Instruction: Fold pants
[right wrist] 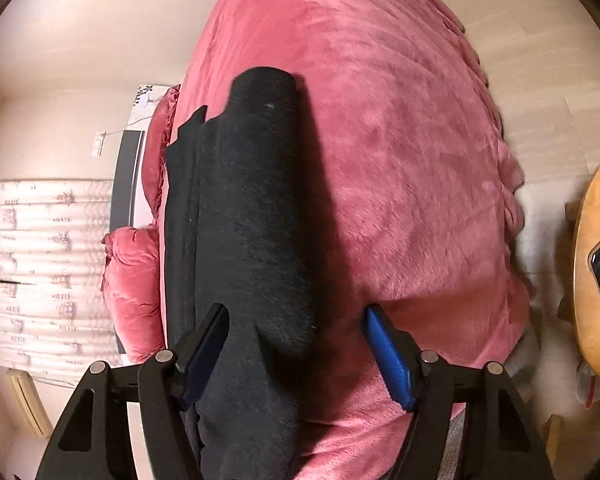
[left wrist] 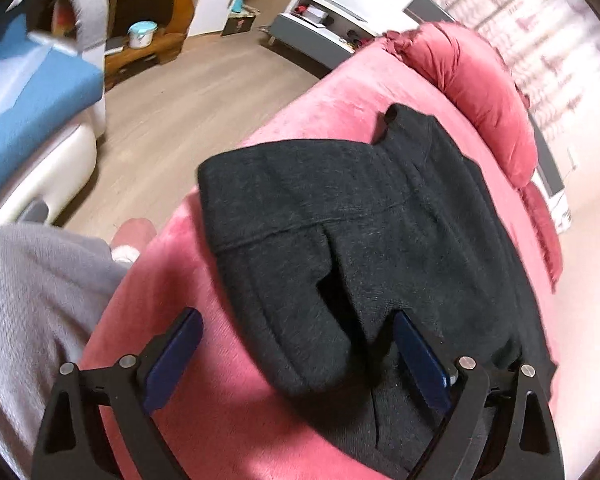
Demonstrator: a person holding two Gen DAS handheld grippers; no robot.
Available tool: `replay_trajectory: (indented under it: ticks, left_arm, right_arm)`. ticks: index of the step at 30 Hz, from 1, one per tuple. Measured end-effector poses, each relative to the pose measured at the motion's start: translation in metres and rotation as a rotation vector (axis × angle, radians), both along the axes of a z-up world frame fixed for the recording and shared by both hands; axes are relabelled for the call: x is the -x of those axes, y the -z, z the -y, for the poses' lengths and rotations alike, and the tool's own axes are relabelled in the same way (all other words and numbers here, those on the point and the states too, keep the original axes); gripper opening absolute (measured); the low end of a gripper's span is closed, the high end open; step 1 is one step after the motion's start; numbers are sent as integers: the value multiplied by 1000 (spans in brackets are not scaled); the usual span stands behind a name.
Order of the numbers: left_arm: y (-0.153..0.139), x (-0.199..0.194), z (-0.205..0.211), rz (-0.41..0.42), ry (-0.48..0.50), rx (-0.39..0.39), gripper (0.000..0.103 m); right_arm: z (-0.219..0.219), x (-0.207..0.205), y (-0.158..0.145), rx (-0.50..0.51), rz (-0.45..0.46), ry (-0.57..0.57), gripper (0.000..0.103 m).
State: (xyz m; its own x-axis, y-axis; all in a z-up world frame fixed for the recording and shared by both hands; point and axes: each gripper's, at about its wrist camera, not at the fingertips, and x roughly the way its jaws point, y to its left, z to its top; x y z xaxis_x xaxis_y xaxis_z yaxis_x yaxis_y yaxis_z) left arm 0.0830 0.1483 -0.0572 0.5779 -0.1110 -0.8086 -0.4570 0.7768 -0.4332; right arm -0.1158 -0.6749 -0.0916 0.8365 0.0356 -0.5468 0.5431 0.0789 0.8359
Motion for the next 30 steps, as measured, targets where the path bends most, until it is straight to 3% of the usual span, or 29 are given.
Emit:
replay_trajectory:
  ticks: [2, 4, 6, 8, 9, 10, 11, 12, 13, 14, 16, 19, 20, 21, 23, 25, 27, 28, 30]
  left_arm:
    - [-3, -5, 4, -2, 12, -19, 94]
    - [-3, -6, 8, 9, 10, -8, 92]
    - [-4, -10, 10, 12, 17, -4, 86]
    - [-6, -7, 14, 18, 45, -11, 66]
    - [-7, -7, 16, 10, 64, -30, 64]
    - [-8, -9, 20, 1, 85, -59, 61]
    - [-10, -11, 23, -8, 107, -92, 57]
    - [-12, -13, 24, -15, 121, -114, 56]
    - [-12, -12, 25, -19, 131, -129, 55]
    - [-13, -12, 26, -20, 135, -137, 55]
    - [-12, -10, 26, -17, 130, -139, 55]
    - [-9, -8, 27, -15, 122, -134, 55]
    - [-9, -6, 27, -10, 121, -135, 56]
    - [-8, -4, 28, -6, 121, -138, 56]
    - [-7, -3, 31, 3, 126, -144, 60]
    - [-6, -2, 32, 9, 133, -138, 64]
    - [-7, 0, 31, 11, 144, -124, 66]
    - [-7, 0, 29, 11, 148, -114, 67]
    - [-8, -1, 26, 13, 146, -87, 67]
  right_arm:
    - [0, -2, -12, 4, 56, 11, 56]
    - [3, -8, -22, 3, 128, 3, 56]
    - [7, -16, -19, -36, 130, -5, 56]
    - [12, -25, -7, -88, 146, 3, 56]
    - [13, -26, -1, -108, 150, 22, 56]
    - [14, -28, 2, -123, 158, 36, 46]
    - [16, -33, 6, -141, 154, 50, 24]
    - [20, -38, 8, -150, 112, 60, 17]
    - [25, -43, 7, -134, 78, 65, 16]
    - [30, -48, -5, -80, 71, 69, 12]
    - [33, -56, -54, 132, 73, 67, 9]
    - [16, -76, -139, 537, 11, -18, 7]
    - [9, -78, -153, 615, 11, -32, 7]
    - [8, -79, -158, 632, 0, -39, 7]
    - [9, -80, -147, 617, -63, -37, 7]
    - [19, -81, -115, 584, -237, -8, 7]
    - [36, -76, -70, 464, -415, 21, 9]
    - [41, -69, -51, 403, -486, 39, 14]
    - [41, -54, -35, 335, -487, 125, 22]
